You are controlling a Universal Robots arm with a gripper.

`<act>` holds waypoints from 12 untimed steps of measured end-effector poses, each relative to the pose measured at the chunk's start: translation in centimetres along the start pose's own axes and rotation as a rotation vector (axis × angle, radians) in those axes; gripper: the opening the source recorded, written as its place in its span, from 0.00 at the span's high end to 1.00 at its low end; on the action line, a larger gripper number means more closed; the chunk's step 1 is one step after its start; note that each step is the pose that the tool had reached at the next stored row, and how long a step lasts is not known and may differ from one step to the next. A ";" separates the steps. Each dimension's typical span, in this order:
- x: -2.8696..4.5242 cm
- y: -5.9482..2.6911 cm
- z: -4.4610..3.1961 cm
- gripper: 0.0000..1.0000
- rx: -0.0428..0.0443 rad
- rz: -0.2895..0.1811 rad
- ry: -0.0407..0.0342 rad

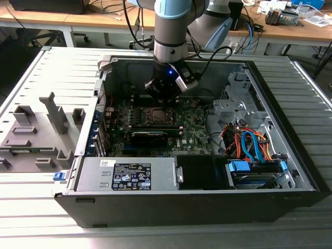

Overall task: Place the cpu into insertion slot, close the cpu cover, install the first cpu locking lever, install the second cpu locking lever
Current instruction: 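Install the first cpu locking lever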

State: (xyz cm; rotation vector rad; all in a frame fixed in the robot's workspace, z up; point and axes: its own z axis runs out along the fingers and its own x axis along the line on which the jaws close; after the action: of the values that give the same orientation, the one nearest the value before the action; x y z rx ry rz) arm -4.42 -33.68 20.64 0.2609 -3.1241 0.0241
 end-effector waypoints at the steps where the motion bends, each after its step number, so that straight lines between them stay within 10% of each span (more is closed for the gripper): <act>1: -0.05 -0.02 0.05 0.89 0.0002 0.000 0.0000; 12: -0.62 -0.03 0.76 0.89 0.0013 0.000 0.0007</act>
State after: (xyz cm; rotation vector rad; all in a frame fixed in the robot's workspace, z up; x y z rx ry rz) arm -3.81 -33.62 19.88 0.2609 -3.1235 0.0263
